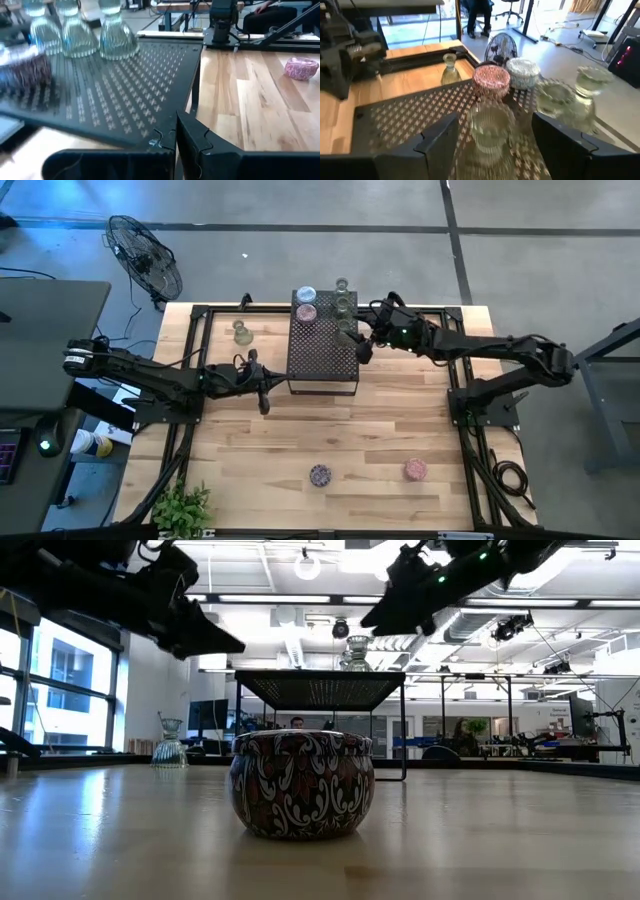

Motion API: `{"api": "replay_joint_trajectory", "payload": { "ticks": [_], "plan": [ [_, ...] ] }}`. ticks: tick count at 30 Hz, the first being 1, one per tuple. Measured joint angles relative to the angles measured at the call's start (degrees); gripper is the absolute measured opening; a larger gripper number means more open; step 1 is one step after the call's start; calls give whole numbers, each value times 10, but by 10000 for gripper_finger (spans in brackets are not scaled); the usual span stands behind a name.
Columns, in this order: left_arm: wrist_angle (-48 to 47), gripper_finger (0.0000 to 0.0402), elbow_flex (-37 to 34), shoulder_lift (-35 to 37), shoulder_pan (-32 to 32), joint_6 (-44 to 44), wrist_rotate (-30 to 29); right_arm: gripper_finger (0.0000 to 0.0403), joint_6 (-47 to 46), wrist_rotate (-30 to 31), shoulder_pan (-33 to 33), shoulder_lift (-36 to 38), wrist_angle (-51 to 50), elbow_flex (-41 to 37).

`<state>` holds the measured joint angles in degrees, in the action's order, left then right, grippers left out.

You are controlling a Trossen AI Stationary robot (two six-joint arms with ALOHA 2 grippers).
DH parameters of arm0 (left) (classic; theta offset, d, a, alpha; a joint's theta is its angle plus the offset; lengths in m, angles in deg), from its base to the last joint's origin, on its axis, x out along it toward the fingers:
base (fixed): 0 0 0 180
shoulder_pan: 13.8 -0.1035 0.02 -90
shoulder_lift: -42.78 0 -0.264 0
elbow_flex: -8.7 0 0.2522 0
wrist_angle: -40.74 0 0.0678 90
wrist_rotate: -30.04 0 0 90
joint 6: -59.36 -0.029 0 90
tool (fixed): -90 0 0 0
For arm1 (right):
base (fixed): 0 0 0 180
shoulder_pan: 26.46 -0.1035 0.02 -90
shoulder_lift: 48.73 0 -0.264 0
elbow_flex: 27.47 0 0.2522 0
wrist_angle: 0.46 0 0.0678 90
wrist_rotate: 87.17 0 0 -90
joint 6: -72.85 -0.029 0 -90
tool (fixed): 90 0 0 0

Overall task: Pick & Place candle stick holders
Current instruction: Put the green glass candle holder on the shelf aligned with the other green glass candle holders, then put the black scented candle on the shelf aligned with the other red scented candle

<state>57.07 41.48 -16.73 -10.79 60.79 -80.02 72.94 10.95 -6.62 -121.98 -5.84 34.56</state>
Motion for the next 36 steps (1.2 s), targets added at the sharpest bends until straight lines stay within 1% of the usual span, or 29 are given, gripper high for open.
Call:
{"api": "replay_joint_trajectory", "payload": {
  "ticks": [3,6,8,11,15,17,19,23,26,29,32,36],
  "plan": [
    [2,1,8,0,0,-10,0,239,2,0,-4,36,-68,0],
    [3,1,9,0,0,15,2,213,-1,-10,-4,47,-113,0],
    [4,1,9,-4,0,32,2,182,0,-25,-3,44,-114,-11],
    [2,1,9,-8,0,44,-3,120,0,-37,-2,26,-105,-24],
    [18,1,8,-24,0,43,-11,38,2,-74,7,-1,-96,-24],
    [32,1,9,-28,0,43,-13,11,5,-81,13,-17,-86,-24],
    [28,1,9,-31,0,42,-23,7,13,-81,18,-31,-84,-24],
    [30,1,9,-31,0,20,-30,26,14,-85,34,-48,-65,-24],
    [26,1,9,-31,0,18,-28,29,15,-88,41,-49,-61,-24],
    [23,1,9,-31,0,18,-19,25,15,-89,42,-49,-43,-24],
    [24,1,9,-31,0,19,-14,18,17,-103,42,-49,-34,-24],
    [23,1,9,-31,0,21,-6,8,20,-105,28,-44,-43,-24]
  ]
}}
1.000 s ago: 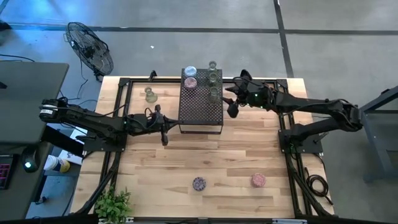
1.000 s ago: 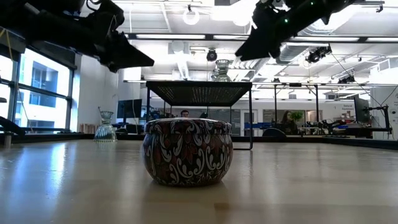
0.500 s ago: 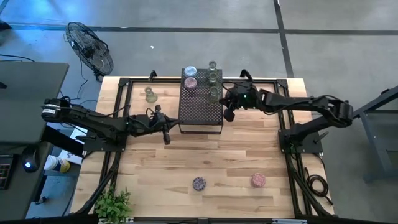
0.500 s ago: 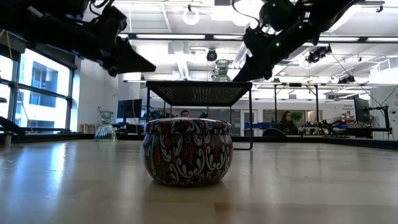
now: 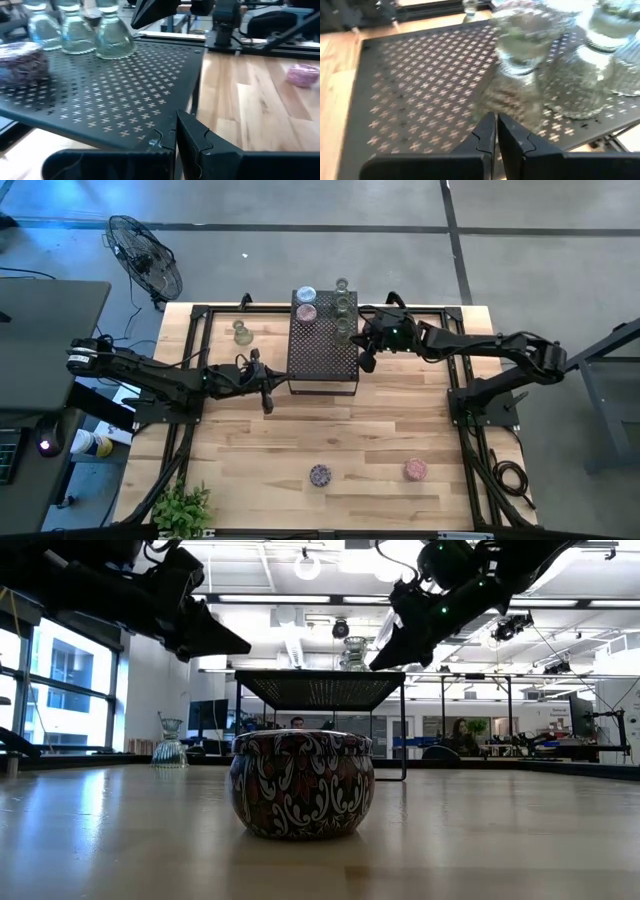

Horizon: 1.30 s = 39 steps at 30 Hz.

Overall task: Pick & Place candle stick holders
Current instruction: Put the black scented candle on the shelf aligned with the other red scented candle

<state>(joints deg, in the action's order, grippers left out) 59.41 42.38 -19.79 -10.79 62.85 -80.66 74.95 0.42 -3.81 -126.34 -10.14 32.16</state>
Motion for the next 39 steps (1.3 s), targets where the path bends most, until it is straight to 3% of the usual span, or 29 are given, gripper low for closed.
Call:
{"api": "replay_joint_trajectory", "payload": {
  "ticks": [6,12,16,19,31,39],
  "plan": [
    [3,1,0,0,0,-2,56,2,14,8,-62,10,-14,-7],
    [2,1,0,0,0,12,124,1,-11,10,-142,11,176,-100],
    [-10,1,0,0,7,17,157,1,-20,55,-197,11,290,-154],
    [-18,1,0,0,27,14,147,1,-23,110,-237,11,334,-172],
    [-35,1,2,-23,146,21,66,0,-36,276,-377,11,349,-176],
    [-102,1,76,-122,173,59,76,0,-25,294,-384,11,397,-176]
  ]
}}
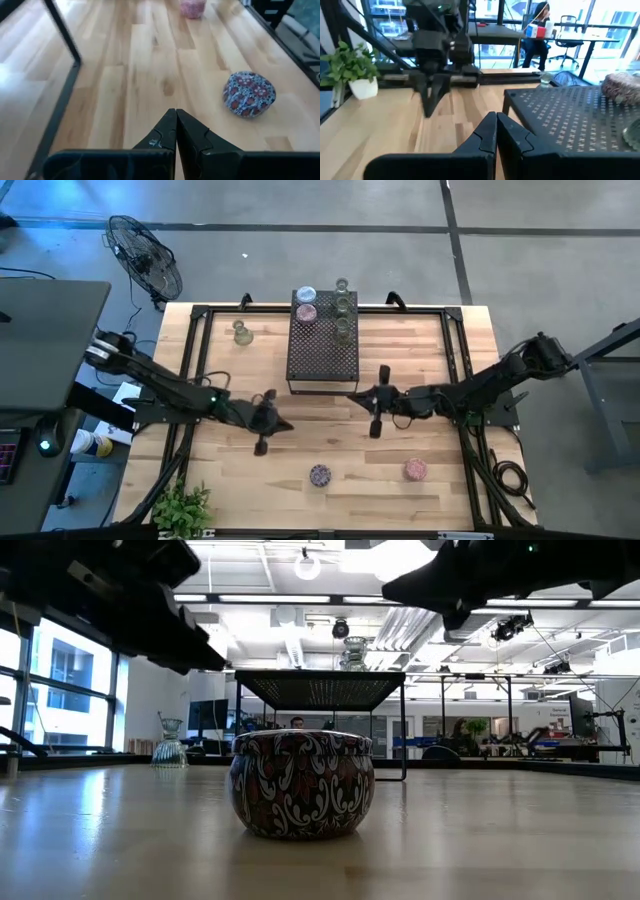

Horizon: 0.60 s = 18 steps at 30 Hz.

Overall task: Pick & Place candle stick holders
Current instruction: Put the black scented candle on the shelf aligned with the other red scented candle

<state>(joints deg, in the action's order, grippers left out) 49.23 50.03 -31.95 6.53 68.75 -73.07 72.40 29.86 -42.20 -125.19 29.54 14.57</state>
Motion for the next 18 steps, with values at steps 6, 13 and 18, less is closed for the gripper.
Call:
{"api": "replay_joint_trajectory", "payload": {
  "ticks": [6,13,18],
  "plan": [
    [2,1,40,-47,-1,-33,21,0,32,-8,20,0,-1,0],
    [-9,1,62,-81,-1,-77,21,0,32,-46,41,0,-12,0],
    [-10,1,63,-81,-1,-81,23,0,-25,-48,6,0,-77,15]
  ]
}}
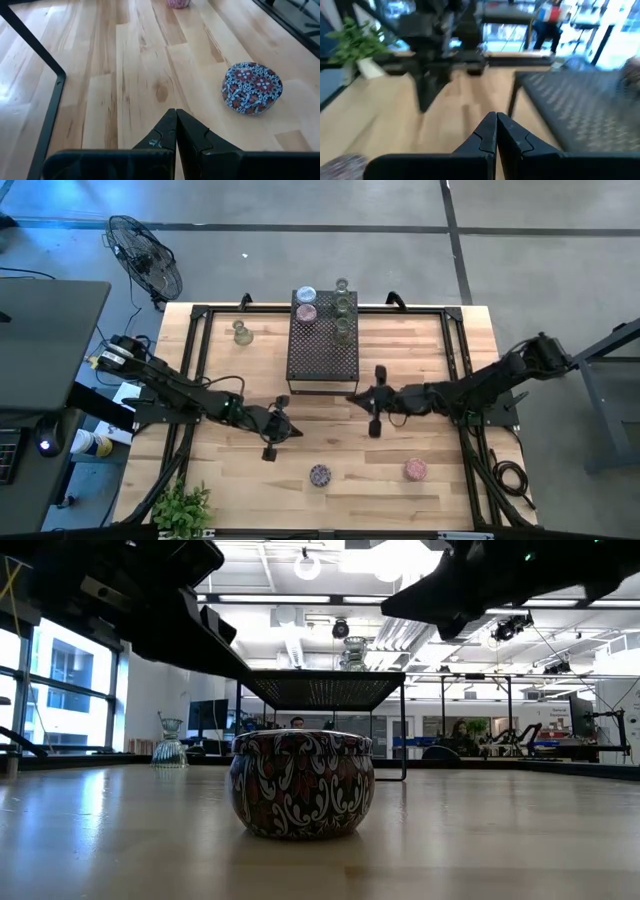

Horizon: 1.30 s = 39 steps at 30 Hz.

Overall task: Pick & Place candle stick holders
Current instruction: Put the black scented candle on the shelf aligned with the other red scented candle

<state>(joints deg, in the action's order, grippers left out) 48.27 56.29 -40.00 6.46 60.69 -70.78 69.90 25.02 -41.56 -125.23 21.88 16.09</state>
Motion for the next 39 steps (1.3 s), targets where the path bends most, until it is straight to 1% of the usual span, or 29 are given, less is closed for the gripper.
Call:
{"api": "replay_joint_trajectory", "payload": {
  "ticks": [2,5,9,12,14,16,19,23,25,27,30,35,39],
  "plan": [
    [12,1,-5,0,0,1,0,0,-34,18,-27,-5,-51,19],
    [78,1,-38,0,0,-1,0,0,-87,46,-77,-35,-106,51],
    [204,1,-99,1,0,-9,0,2,-162,78,-134,-111,-112,95],
    [263,1,-135,1,0,-9,-7,24,-197,89,-163,-179,-118,131],
    [284,1,-151,1,0,-6,-19,54,-209,83,-176,-220,-121,161],
    [298,1,-161,1,0,2,-21,92,-218,73,-184,-254,-134,196],
    [295,1,-164,1,0,4,-29,164,-239,61,-192,-298,-172,245],
    [293,1,-164,1,0,4,-30,259,-241,54,-198,-339,-205,306],
    [293,1,-164,1,0,4,-30,294,-241,42,-198,-357,-208,325],
    [290,1,-164,1,0,4,-30,318,-231,25,-193,-375,-209,339],
    [287,1,-164,1,0,4,-30,334,-211,23,-187,-391,-217,347],
    [282,1,-164,2,0,6,-31,336,-187,40,-186,-394,-217,346],
    [281,1,-164,2,0,11,-31,336,-191,27,-183,-394,-217,346]
  ]
}}
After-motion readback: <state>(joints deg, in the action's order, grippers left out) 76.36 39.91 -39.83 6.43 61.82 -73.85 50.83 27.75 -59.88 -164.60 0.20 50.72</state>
